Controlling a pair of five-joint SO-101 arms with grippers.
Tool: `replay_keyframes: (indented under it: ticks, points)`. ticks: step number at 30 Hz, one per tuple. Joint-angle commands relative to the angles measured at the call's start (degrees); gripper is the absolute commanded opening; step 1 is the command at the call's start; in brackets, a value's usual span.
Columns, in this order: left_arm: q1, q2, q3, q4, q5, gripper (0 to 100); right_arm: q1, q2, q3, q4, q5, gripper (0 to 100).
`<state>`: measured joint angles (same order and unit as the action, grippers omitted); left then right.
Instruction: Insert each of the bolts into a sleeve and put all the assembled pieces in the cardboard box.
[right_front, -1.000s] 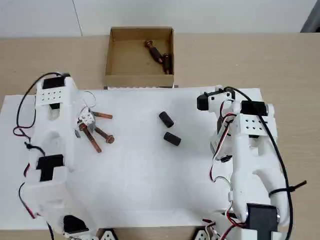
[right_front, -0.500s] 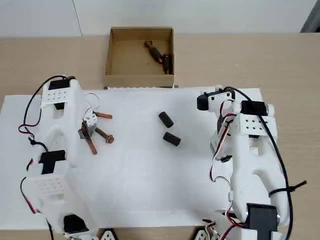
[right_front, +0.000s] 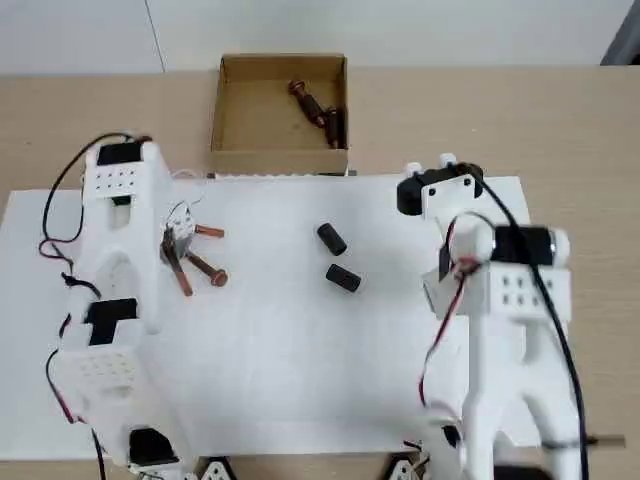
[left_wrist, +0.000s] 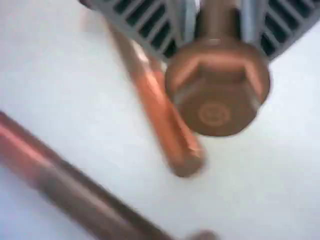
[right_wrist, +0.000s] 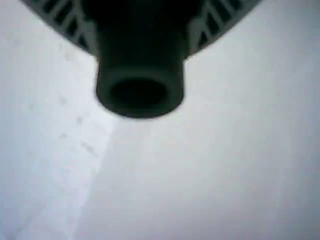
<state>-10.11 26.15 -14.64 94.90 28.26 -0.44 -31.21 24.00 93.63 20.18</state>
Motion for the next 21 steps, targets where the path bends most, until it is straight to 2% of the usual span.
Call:
replay_keyframes:
  ticks: [1, 6, 8, 14, 21]
  points:
    - [3.0, -0.9, -9.0, 5.2, -0.4, 1, -1.5, -8.6, -0.2, 2.3, -0.5, 0.5]
    - [7.7, -2.4, -15.9, 5.6, -0.4, 1, -1.6, -11.9, -0.2, 2.8, -0.6, 0.5]
    - [9.5, -6.0, -16.0, 5.6, -0.6, 1, -1.5, -12.1, -0.1, 2.9, -0.6, 0.4]
    - [17.1, -19.0, -16.1, 5.5, -7.4, 0, -1.5, -12.5, -0.1, 4.0, -0.7, 0.4]
    - [23.9, -32.2, -16.0, 5.5, -9.5, 0, -1.5, -18.8, -0.3, 4.0, -5.8, 0.4]
